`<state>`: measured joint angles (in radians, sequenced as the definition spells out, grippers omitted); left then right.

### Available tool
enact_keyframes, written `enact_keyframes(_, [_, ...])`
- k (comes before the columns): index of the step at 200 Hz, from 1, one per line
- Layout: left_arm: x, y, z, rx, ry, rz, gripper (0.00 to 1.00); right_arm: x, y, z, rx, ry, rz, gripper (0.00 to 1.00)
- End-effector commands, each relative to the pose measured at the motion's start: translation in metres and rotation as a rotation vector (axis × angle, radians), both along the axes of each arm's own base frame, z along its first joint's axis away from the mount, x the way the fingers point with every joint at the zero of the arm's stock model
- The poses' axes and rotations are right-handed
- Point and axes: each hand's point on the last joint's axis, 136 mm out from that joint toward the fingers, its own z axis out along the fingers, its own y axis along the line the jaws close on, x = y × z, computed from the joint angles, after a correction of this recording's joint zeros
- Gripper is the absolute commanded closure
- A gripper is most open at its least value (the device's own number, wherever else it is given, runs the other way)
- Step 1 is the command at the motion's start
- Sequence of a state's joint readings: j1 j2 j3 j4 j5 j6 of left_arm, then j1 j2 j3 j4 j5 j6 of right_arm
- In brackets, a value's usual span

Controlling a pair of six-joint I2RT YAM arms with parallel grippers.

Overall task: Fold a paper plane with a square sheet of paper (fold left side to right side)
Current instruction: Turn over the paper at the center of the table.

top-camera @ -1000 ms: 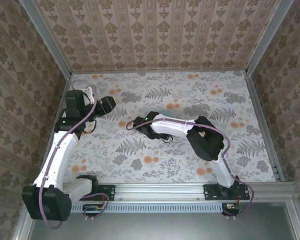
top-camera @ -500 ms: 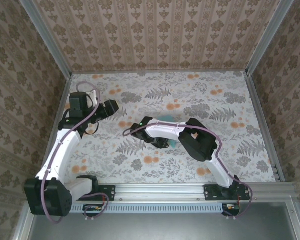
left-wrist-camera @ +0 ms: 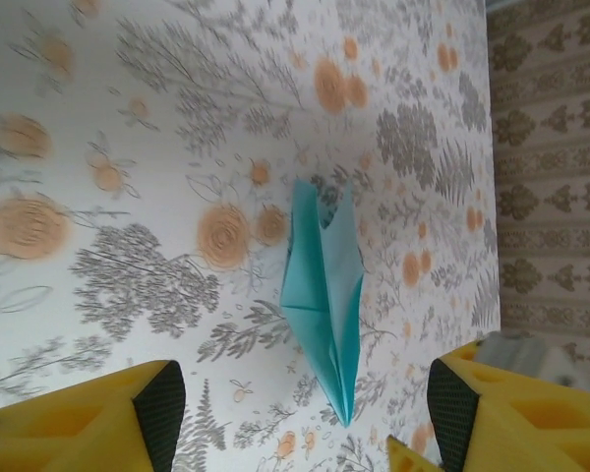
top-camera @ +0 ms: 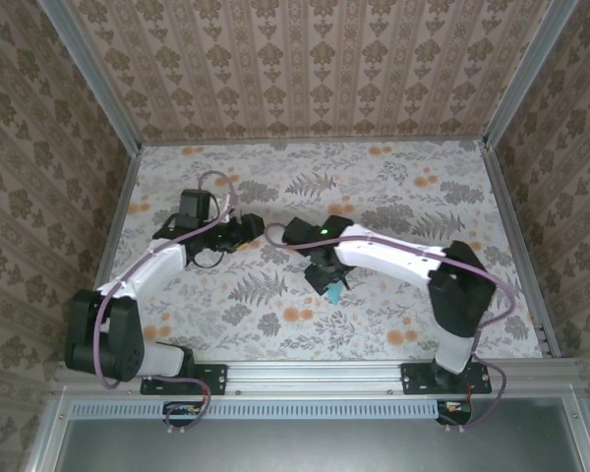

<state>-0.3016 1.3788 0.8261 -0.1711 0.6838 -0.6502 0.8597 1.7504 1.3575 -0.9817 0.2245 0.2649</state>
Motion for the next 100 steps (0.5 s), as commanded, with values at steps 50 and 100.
enact_keyframes(50, [-0.004,-0.084,-0.033,-0.045,0.042,-0.159,0.32,0.045,-0.019,0.032,0.588,-0.186,-0.278,0.13])
enact_keyframes(100, [0.003,-0.12,-0.063,-0.038,0.07,-0.221,0.36,0.053,-0.045,0.046,0.817,-0.247,-0.378,0.0])
